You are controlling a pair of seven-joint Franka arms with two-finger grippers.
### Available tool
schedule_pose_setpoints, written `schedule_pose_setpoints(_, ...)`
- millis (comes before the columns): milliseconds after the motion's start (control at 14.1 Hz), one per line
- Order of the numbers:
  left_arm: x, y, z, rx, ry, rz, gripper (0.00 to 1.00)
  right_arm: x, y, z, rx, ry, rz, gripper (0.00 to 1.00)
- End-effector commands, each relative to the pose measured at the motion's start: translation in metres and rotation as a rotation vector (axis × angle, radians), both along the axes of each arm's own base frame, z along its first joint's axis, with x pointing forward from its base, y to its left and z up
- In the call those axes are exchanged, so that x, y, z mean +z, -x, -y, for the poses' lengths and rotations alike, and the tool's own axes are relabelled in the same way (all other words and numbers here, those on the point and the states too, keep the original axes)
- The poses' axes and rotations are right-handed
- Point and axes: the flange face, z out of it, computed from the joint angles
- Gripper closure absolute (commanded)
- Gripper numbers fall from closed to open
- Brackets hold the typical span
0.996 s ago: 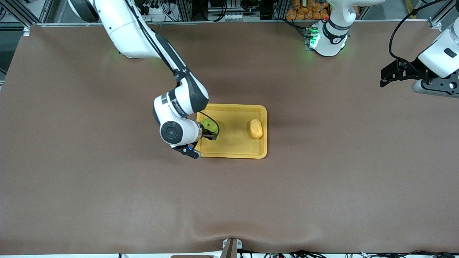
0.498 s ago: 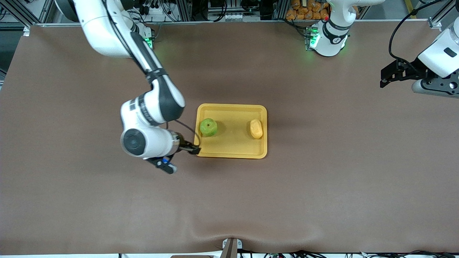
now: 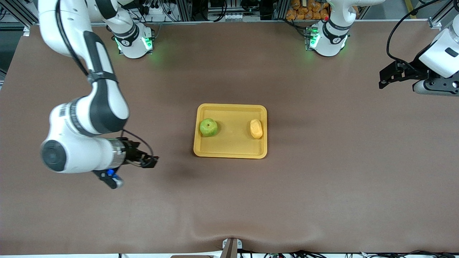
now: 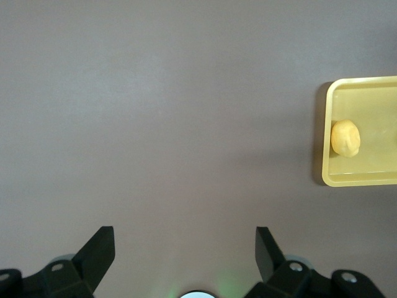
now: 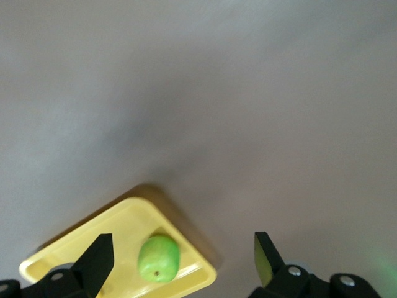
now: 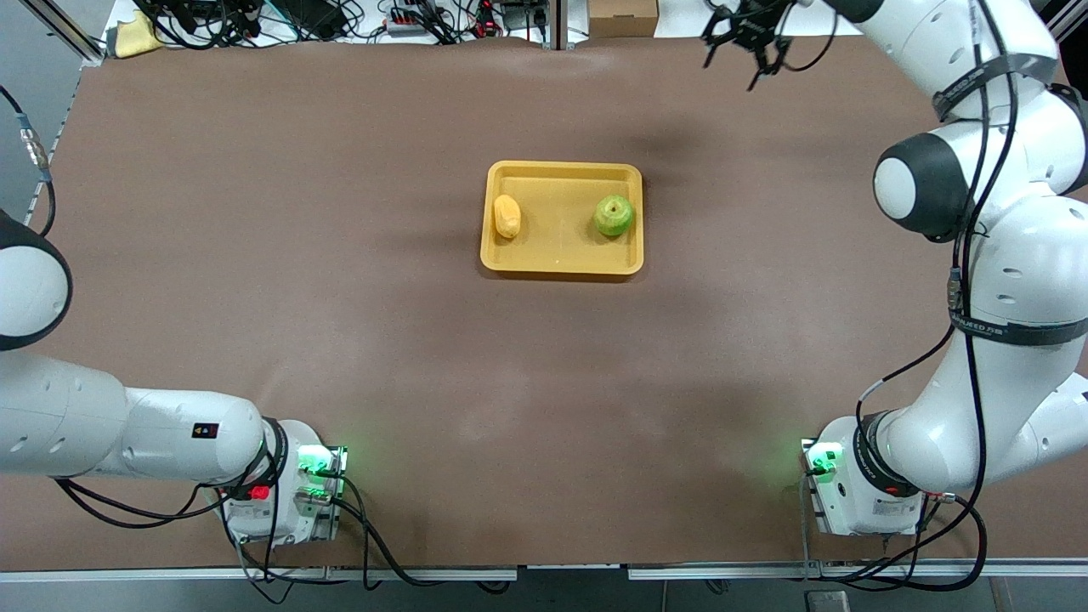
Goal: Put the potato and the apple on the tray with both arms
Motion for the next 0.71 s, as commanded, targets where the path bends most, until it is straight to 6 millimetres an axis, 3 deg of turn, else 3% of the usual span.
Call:
schedule_pose_setpoints(0,0.005,-0.002,-0.001,0.016,-0.017,0.011,0.00,0.049,0.005,0.025,-0.003,0.067,0.053,0.00)
schedule_pose_setpoints(142,0.006,-0.002,-0.001,0.016,-0.017,0.012,0.00,0.075,0.013,0.052,0.015,0.066,0.049,0.00)
schedule_pose_setpoints(284,0.007,-0.001,-0.005,0.021,-0.005,0.012,0.00,0.104,0.022,0.081,0.152,0.022,0.075,0.00)
schedule_pose_setpoints(427,0.009,0.000,-0.009,0.021,0.000,0.014,0.00,0.130,0.036,0.094,0.229,0.012,0.077,0.00)
schedule_pose_setpoints(569,0.010,0.002,0.000,0.008,-0.004,0.012,0.00,0.156,0.049,0.098,0.236,0.008,0.092,0.00)
schedule_pose_setpoints(640,0.009,0.002,0.000,0.002,-0.014,0.007,0.00,0.180,0.059,0.099,0.239,0.015,0.125,0.00)
